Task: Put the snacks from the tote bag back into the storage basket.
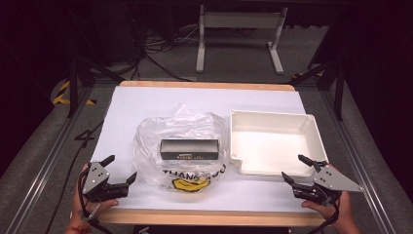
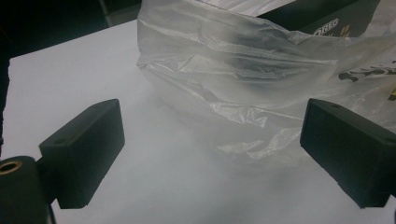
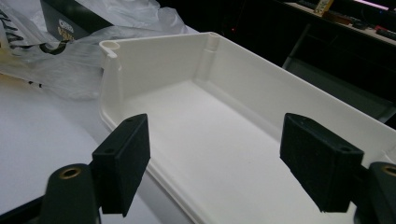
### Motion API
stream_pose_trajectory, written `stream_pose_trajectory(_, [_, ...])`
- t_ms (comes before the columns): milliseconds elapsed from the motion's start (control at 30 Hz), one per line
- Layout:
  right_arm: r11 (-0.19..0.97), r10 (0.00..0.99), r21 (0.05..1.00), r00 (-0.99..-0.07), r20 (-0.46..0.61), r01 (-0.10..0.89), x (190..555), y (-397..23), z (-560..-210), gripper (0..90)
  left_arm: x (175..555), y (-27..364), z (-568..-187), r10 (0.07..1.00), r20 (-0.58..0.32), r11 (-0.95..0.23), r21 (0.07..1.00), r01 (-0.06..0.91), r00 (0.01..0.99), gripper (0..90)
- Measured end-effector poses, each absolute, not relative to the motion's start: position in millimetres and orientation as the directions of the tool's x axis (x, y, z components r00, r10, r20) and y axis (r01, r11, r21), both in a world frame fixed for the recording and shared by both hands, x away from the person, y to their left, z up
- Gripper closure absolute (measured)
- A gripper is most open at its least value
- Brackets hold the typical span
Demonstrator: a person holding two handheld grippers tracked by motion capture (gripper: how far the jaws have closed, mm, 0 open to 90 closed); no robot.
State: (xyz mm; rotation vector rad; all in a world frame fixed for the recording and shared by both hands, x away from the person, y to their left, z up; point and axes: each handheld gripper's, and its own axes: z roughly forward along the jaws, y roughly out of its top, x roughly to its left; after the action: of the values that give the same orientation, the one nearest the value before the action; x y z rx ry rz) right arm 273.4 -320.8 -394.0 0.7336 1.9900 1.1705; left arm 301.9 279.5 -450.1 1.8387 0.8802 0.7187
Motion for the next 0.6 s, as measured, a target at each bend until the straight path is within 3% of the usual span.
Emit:
stream_pose_trajectory(267, [0.447,0.72,0.881,-0.647,-0.251,0.155,283,-306,-387,25.1,302,279,-450,0.817,0.102,-0.299,0.916,0.266,0.567,7.4])
stream_pose_trajectory(600, [0.457,0.685,0.881,-0.681,-0.26,0.124,297,-282,-376,23.9,302,278,-451,0.814,0.105,-0.305,0.915,0.266,0.571,7.4])
